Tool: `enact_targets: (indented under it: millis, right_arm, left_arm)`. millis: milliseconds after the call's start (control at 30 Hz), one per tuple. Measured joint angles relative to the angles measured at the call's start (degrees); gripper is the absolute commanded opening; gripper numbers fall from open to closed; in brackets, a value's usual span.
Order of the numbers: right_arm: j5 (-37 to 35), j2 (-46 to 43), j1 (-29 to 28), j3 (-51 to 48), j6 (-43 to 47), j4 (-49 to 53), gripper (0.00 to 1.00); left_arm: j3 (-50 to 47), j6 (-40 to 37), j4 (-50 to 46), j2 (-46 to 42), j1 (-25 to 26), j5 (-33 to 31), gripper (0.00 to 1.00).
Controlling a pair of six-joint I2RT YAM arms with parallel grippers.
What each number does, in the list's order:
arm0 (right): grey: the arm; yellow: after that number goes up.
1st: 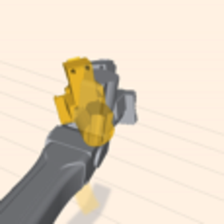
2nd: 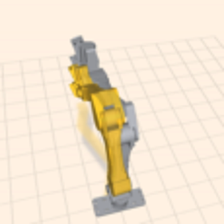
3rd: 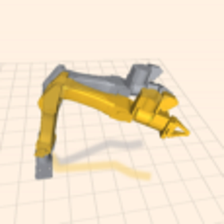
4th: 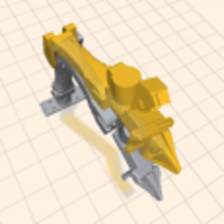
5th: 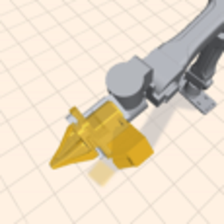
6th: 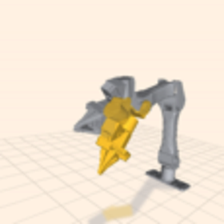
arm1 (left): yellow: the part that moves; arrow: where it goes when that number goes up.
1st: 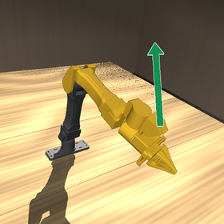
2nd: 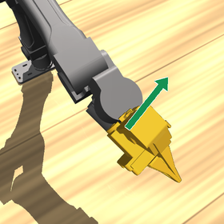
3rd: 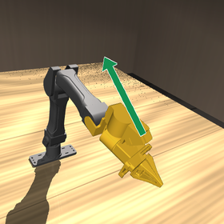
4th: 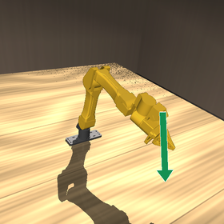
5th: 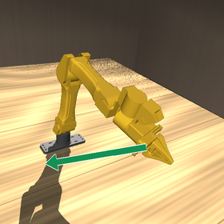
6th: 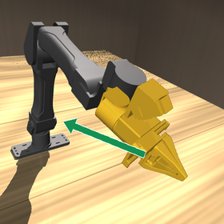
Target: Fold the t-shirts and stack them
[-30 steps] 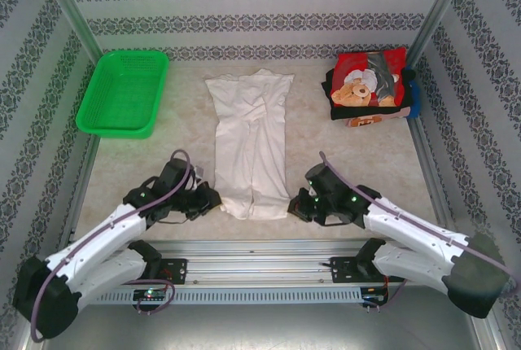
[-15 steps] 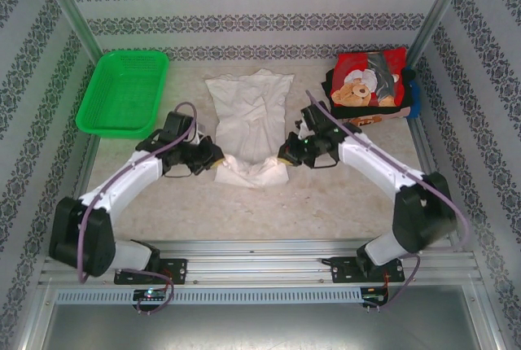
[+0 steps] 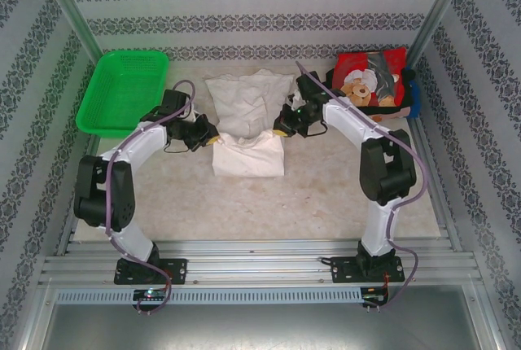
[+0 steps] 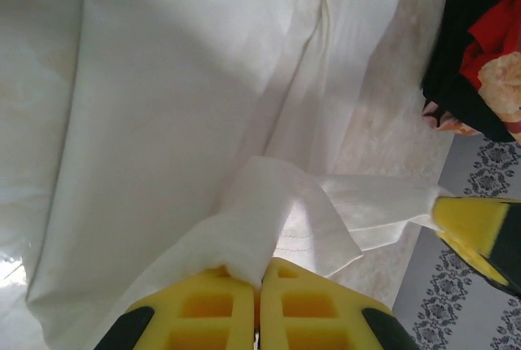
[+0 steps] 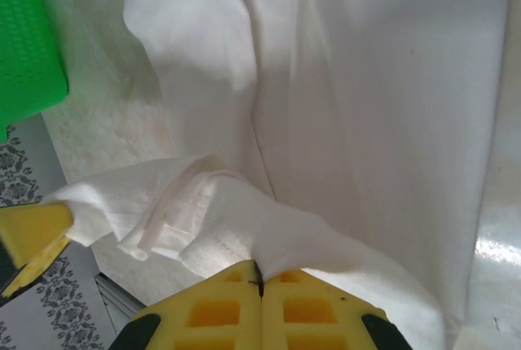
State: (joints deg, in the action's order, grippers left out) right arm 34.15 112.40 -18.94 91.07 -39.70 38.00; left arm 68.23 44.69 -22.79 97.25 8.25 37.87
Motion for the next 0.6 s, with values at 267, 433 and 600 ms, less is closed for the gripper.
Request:
enact_targets:
  millis: [267,433,600]
  right_arm:
    - [-0.20,4.33,1.60,5.95,0.94,1.75,0.00]
    - [-0.26,5.42,2.36,5.97,0.90,1.86,0.00]
    - [-0.26,7.91,2.71,6.84,0.87,1.40,0.00]
  left_arm:
    - [5.38,-1.05,1.77,7.58,-1.03,1.31,0.09]
    - [9.70,-1.20,2.69,11.72,-1.49,2.51,0.09]
    - [12.28,-1.22,3.13,14.69,-1.60,2.91,0.09]
